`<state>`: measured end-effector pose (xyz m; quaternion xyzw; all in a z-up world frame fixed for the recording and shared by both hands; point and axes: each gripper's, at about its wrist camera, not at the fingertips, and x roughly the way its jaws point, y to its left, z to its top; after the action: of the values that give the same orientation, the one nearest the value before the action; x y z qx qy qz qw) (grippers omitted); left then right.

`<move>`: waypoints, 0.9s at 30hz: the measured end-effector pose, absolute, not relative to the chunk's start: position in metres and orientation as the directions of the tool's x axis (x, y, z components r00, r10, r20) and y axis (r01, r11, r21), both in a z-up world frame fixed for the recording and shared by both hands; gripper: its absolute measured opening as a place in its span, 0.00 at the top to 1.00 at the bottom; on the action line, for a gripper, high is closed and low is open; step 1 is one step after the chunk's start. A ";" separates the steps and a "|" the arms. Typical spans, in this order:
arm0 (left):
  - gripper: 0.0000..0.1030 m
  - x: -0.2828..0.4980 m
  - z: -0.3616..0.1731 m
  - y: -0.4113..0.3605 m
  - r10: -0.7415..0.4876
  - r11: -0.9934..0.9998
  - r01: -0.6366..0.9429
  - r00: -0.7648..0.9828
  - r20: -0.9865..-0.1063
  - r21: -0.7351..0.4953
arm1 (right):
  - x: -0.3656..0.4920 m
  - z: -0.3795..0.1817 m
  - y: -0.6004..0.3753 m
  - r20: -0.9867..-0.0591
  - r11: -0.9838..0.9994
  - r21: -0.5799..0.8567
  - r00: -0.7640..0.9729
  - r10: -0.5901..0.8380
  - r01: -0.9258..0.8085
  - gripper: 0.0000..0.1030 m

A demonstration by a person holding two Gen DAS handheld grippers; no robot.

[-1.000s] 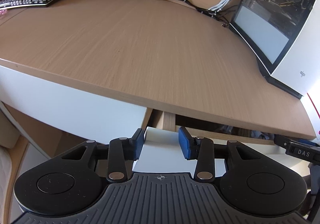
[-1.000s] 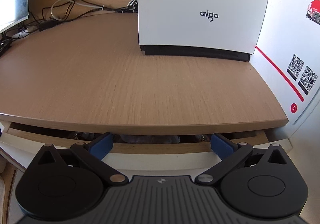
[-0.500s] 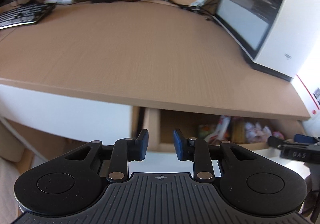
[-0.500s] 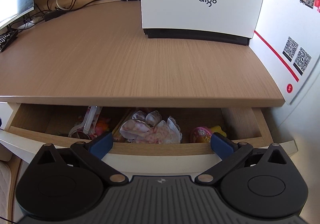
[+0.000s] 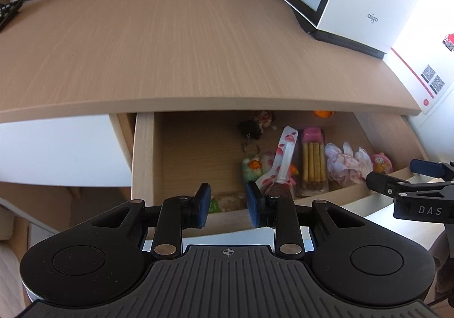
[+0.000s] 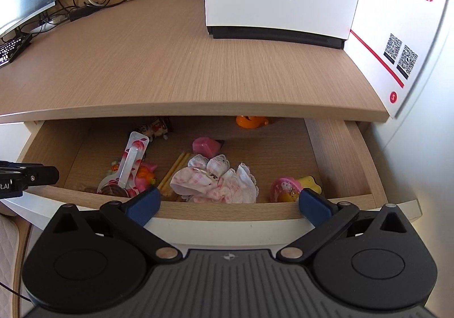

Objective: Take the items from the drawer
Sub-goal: 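Pull the drawer open with the left tool fingers on its edge, then grasp the red-white wrapped lollipop stick with the left gripper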

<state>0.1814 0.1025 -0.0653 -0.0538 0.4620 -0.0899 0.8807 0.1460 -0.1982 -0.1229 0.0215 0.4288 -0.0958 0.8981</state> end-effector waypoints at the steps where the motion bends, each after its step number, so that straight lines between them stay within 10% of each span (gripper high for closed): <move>1: 0.71 0.179 -0.065 0.102 -0.206 0.978 0.110 0.558 -0.804 -0.175 | 0.145 -0.123 -0.198 -0.776 0.980 -0.043 0.612 -0.154 0.192 0.00; 27: 0.74 0.115 -0.062 0.097 -0.257 0.962 0.208 0.481 -0.838 -0.176 | 0.084 -0.116 -0.190 -0.837 0.989 -0.039 0.536 -0.111 0.144 0.00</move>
<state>0.1148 0.0973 -0.0623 -0.0250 0.4913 -0.1351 0.8601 0.0837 -0.1897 -0.1158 0.0172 0.4762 -0.0729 0.8761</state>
